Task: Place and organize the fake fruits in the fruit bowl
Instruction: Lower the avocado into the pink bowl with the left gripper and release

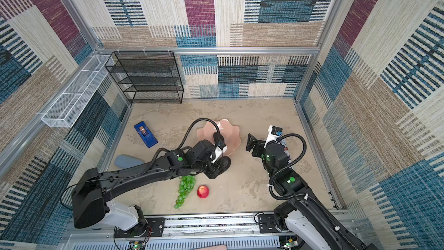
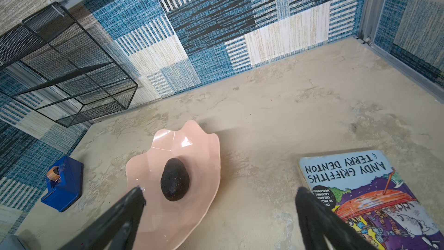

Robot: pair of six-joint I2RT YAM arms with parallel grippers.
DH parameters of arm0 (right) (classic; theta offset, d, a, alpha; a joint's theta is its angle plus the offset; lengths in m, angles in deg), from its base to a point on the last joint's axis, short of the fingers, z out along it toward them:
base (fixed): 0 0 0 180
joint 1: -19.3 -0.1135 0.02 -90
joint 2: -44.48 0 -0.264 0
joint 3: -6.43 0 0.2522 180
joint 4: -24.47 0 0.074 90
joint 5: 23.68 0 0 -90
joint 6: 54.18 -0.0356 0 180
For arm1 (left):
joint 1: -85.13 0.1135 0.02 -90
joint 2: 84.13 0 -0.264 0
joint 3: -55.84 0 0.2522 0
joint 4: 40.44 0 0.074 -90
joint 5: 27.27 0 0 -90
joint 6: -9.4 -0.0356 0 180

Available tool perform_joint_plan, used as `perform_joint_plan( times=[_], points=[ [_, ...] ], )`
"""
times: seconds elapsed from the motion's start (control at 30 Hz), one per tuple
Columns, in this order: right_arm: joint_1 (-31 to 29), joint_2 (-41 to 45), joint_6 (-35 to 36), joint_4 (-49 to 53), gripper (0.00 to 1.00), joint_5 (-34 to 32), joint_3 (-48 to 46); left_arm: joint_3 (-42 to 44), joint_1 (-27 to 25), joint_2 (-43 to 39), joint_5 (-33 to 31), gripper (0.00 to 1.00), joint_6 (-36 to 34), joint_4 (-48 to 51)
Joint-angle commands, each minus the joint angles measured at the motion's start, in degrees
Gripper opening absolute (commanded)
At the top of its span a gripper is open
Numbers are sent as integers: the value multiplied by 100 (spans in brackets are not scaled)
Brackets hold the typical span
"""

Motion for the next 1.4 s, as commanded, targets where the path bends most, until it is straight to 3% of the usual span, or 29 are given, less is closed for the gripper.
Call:
perform_joint_plan(
  times=[0.0, 0.3, 0.6, 0.9, 1.1, 1.37],
  points=[
    [0, -11, 31, -176, 100, -141, 40, -276, 308, -130, -273, 52, -394, 120],
    [0, -62, -94, -228, 100, 75, 33, -1737, 838, 1388, -159, 52, -823, 206],
    [-1, -13, -241, -246, 100, 252, -83, -2591, 1192, 2646, -125, 51, -718, 150],
    [1, -128, -277, -342, 100, 333, -128, -2834, 1192, 3157, 211, 51, -715, 158],
    [2, -223, -260, -386, 100, 358, -120, -2855, 1193, 3386, 101, 52, -668, 232],
    [1, -320, -216, -188, 100, 317, -10, -3146, 1193, 3584, 115, 61, -540, 618]
  ],
)
